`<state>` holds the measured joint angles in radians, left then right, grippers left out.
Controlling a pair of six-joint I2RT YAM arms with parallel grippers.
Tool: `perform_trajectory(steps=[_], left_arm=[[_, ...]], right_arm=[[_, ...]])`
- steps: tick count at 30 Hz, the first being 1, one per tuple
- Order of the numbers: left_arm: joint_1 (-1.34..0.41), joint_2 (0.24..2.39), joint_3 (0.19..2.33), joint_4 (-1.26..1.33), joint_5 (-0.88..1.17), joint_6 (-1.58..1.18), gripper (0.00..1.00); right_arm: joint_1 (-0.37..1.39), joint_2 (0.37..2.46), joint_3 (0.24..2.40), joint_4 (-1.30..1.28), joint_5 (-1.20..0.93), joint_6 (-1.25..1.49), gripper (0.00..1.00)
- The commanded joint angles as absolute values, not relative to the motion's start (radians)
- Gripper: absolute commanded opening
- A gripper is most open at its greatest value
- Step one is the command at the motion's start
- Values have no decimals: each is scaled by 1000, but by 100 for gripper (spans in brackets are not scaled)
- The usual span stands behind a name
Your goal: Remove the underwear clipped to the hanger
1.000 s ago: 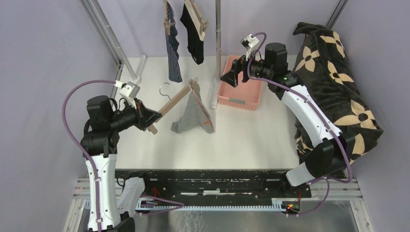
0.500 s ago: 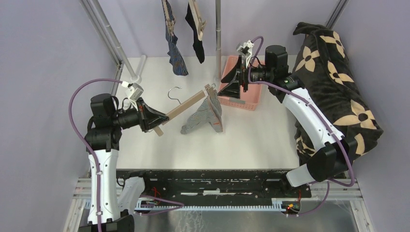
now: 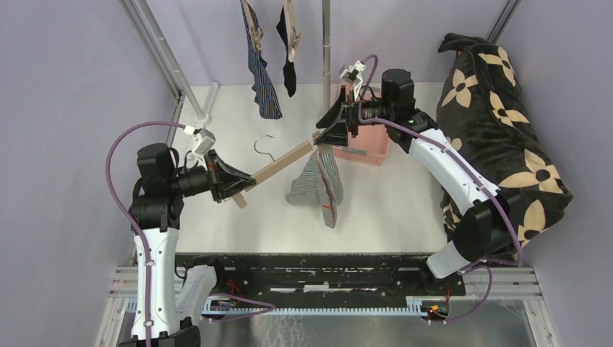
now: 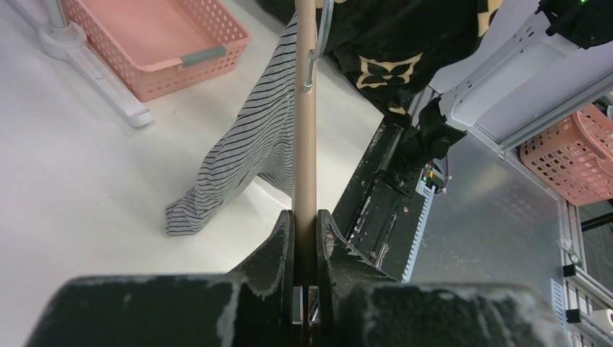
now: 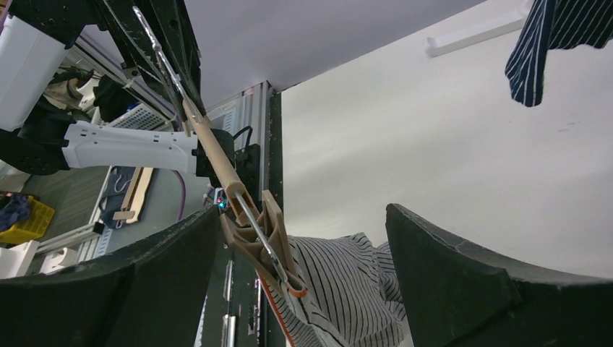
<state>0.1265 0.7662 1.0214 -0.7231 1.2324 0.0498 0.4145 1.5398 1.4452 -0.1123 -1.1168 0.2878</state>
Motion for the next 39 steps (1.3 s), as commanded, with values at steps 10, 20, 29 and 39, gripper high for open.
perform_trajectory(steps=[10, 20, 29, 39], left_arm=[[121, 779, 1021, -626, 1243, -19, 3], [122, 764, 1069, -568, 1022, -88, 3], [121, 802, 1268, -741, 556, -85, 3], [123, 781, 1381, -854, 163, -112, 3]], right_arm=[[452, 1555, 1507, -118, -1132, 249, 1], [454, 1493, 1507, -228, -1020, 177, 72], [464, 1405, 1442, -418, -655, 4, 73], [712, 1501, 1261, -644, -299, -89, 74]])
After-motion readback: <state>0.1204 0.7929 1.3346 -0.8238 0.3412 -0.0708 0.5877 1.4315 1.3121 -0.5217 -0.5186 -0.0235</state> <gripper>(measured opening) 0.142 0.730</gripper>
